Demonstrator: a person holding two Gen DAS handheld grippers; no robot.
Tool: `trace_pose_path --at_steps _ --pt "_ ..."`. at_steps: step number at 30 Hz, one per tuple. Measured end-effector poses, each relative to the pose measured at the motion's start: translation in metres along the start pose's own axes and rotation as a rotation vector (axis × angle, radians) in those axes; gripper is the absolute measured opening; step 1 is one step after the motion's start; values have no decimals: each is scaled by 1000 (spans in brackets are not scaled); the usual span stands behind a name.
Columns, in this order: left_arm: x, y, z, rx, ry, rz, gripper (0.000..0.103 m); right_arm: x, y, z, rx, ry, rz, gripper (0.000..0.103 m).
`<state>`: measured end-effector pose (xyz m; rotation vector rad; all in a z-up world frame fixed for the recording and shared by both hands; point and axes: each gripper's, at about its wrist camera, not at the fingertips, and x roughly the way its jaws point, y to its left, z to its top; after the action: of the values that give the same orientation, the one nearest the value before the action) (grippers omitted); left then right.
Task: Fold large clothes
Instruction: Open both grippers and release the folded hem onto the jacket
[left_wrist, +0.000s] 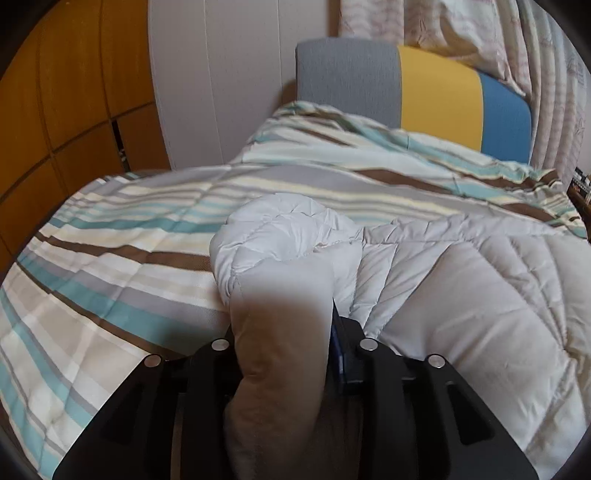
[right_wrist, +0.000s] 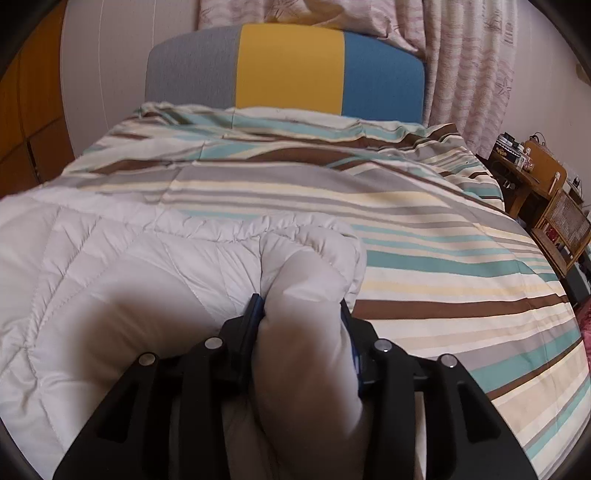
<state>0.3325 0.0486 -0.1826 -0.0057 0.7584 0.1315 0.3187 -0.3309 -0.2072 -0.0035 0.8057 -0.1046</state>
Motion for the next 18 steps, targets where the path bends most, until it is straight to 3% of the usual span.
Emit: trace_pose_path --at_steps 8,12,14,16,18 --pt "10 -4 0 7 52 14 40 10 1 -2 6 37 8 43" --pt "3 -2 2 -4 54 77 68 10 1 -2 2 36 -2 44" --pt "-11 2 5 -21 56 84 72 9 2 -2 3 36 -4 44" --pt "-40 5 7 -72 14 77 72 9 2 -2 3 35 -5 44" --pt "-79 -1 11 -133 -81 72 72 9 2 -2 3 34 -6 44"
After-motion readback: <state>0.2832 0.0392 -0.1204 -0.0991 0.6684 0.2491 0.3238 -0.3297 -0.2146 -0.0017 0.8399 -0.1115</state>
